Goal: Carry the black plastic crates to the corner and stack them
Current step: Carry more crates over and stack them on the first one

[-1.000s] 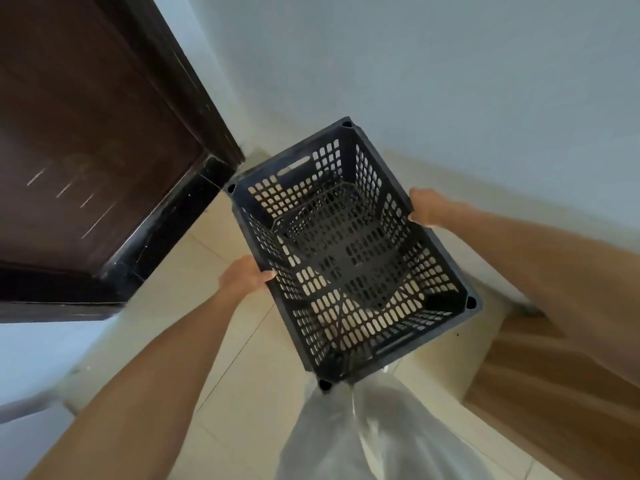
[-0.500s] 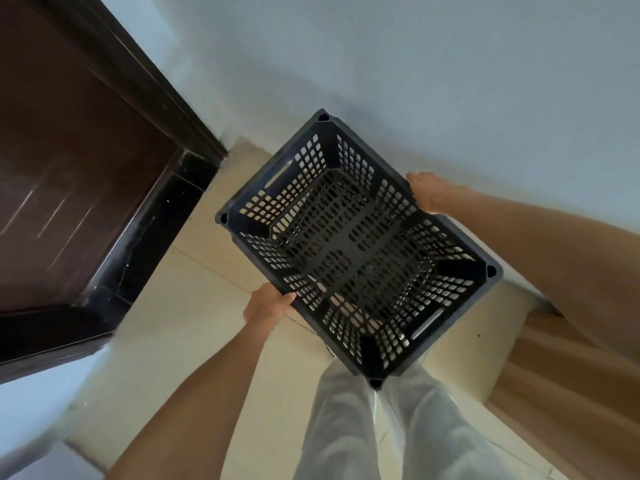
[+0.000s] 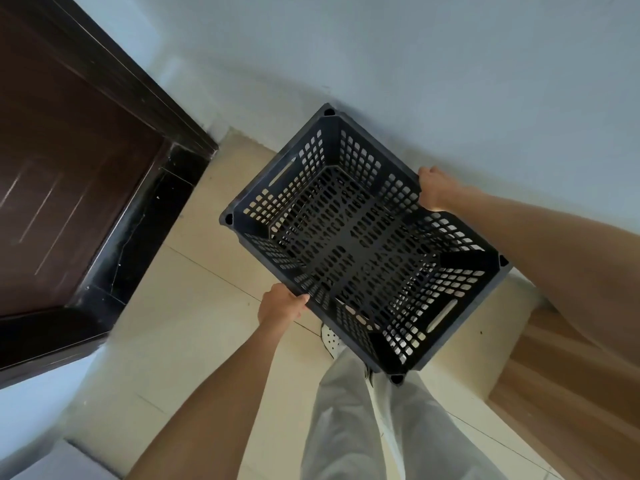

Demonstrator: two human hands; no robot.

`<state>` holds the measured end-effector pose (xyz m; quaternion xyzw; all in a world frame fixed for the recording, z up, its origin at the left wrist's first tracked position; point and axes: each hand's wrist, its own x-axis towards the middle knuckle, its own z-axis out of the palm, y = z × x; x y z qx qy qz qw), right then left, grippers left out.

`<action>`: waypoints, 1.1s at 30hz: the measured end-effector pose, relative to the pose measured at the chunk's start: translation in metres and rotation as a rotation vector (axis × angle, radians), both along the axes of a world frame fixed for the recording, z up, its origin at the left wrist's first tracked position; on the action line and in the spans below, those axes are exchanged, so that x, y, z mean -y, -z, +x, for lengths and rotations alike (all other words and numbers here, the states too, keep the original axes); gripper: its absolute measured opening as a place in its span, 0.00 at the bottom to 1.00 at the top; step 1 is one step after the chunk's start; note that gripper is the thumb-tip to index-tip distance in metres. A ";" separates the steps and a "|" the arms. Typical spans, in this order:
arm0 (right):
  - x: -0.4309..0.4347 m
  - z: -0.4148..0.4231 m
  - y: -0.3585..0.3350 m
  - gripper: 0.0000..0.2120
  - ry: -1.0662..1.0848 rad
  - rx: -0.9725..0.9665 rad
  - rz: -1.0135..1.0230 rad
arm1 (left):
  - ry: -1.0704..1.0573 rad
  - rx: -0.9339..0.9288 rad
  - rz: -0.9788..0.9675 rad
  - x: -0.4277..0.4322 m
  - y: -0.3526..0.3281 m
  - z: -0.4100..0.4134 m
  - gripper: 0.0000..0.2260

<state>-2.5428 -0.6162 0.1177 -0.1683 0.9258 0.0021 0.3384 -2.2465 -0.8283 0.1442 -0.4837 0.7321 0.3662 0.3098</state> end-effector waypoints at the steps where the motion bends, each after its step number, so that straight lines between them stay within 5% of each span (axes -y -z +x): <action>1: -0.002 0.000 0.002 0.19 0.010 0.000 -0.016 | 0.003 0.001 -0.006 -0.001 0.000 0.000 0.11; 5: -0.007 -0.001 0.000 0.21 -0.006 0.025 -0.035 | 0.106 0.055 0.049 -0.001 -0.003 -0.002 0.12; 12: -0.011 0.010 -0.013 0.27 0.012 0.099 -0.040 | 0.830 0.256 -0.225 0.010 -0.021 -0.018 0.14; 16: -0.017 0.039 -0.025 0.30 -0.027 -0.019 -0.109 | 1.076 0.020 -0.423 0.008 -0.021 -0.016 0.08; 21: -0.029 0.098 -0.039 0.29 -0.024 -0.036 -0.152 | 1.312 -0.211 -0.387 0.005 -0.018 -0.027 0.17; 28: -0.038 0.222 -0.026 0.26 0.208 0.056 -0.174 | 1.586 -0.145 -0.276 0.007 -0.010 -0.017 0.27; 33: -0.014 0.316 -0.023 0.30 0.300 0.127 -0.277 | 1.766 -0.144 -0.366 0.024 0.000 -0.008 0.30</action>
